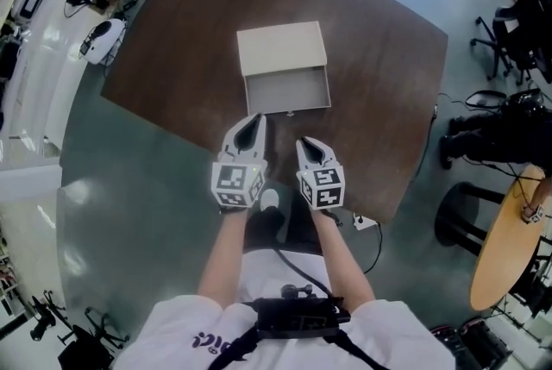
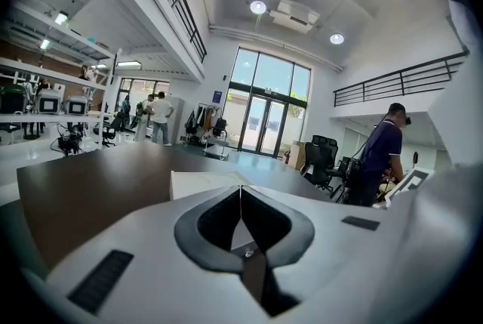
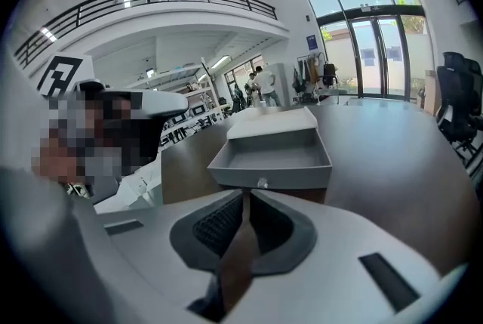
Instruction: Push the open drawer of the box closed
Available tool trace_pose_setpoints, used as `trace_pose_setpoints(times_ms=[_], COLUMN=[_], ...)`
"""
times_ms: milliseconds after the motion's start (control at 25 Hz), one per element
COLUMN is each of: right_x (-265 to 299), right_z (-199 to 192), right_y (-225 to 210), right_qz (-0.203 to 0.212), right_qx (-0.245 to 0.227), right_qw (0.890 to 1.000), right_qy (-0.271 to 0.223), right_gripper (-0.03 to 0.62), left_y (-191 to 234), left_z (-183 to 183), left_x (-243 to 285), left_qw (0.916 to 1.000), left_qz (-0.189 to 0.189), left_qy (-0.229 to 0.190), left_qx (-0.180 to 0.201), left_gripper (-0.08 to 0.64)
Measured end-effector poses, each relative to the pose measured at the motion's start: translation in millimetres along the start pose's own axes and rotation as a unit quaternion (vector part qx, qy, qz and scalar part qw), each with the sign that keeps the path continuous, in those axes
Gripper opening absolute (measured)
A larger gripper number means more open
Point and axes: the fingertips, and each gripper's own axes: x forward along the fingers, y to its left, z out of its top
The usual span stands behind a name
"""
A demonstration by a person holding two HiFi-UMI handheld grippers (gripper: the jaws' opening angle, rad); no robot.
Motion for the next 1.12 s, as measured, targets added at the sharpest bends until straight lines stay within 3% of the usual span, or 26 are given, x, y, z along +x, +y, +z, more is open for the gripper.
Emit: trace_pose_setpoints(times_ms=[40, 400, 1000, 1120], right_x=[4, 45, 98, 105], right_z=[-4, -21, -17, -14], right_y=[-2, -17, -15, -22], right_qz=[0.001, -0.016, -0.028, -0.044], right_qx=[0.001, 0.007, 0.021, 0.026], right_qw=[1.000, 0.999, 0.998, 0.997], right_qy=[0.007, 0.048, 0.060, 0.059], right_gripper=[0.009, 0.233, 0.229, 0.151], left_y=[0, 10, 26, 27], left_z=[-4, -29, -41, -44], left_x=[2, 6, 12, 13], left_qw=[1.0000, 0.9995, 0.9984, 0.9981], left_qz=[0.002, 0.017, 0.043, 0.046], left_qy=[0.004, 0.026, 0.032, 0.035], left_qx=[-0.004, -0.008, -0.017, -0.022], left_gripper=[0.009, 0.009, 0.009, 0.009])
